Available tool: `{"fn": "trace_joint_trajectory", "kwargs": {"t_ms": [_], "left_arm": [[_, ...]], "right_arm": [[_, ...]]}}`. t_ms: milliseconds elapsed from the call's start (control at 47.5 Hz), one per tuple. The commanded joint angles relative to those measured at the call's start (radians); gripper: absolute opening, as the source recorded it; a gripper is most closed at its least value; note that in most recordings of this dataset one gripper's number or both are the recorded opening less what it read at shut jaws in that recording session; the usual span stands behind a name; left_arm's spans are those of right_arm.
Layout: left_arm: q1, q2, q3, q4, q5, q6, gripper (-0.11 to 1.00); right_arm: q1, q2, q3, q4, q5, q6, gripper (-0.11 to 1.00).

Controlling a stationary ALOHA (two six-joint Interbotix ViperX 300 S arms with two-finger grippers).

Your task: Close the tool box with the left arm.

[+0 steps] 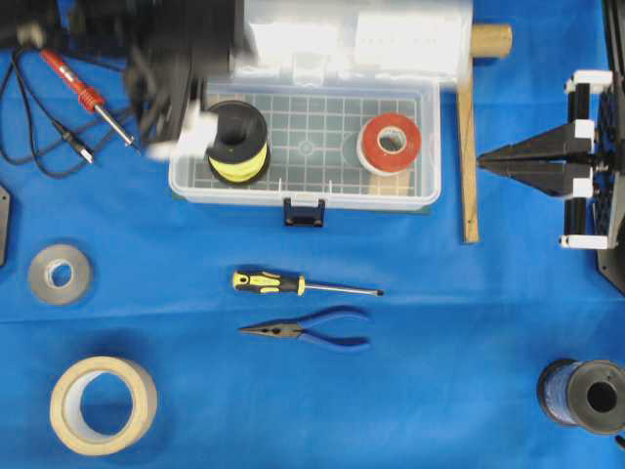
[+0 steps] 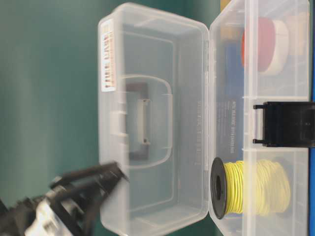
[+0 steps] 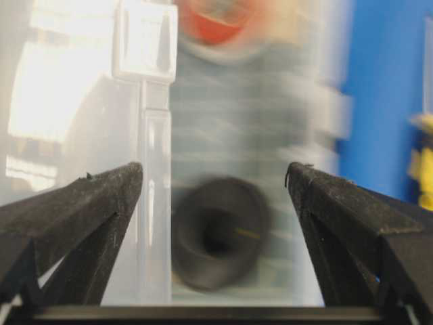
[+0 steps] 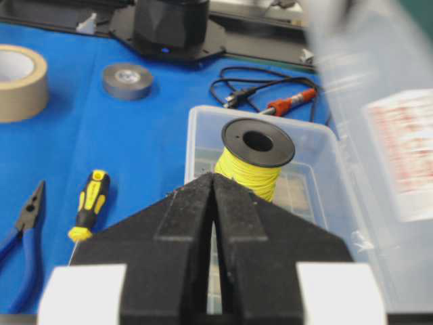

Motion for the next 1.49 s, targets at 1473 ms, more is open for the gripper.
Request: {"fn": "trace_joint_trajectory", "kwargs": {"t_ms": [1473], "left_arm": [[-0.209, -0.946, 0.879, -0.021, -0.776, -0.244, 0.9]], "right_arm": [[-0.003, -0.003, -0.012, 0.002, -0.009, 0.003, 0.0]]}}
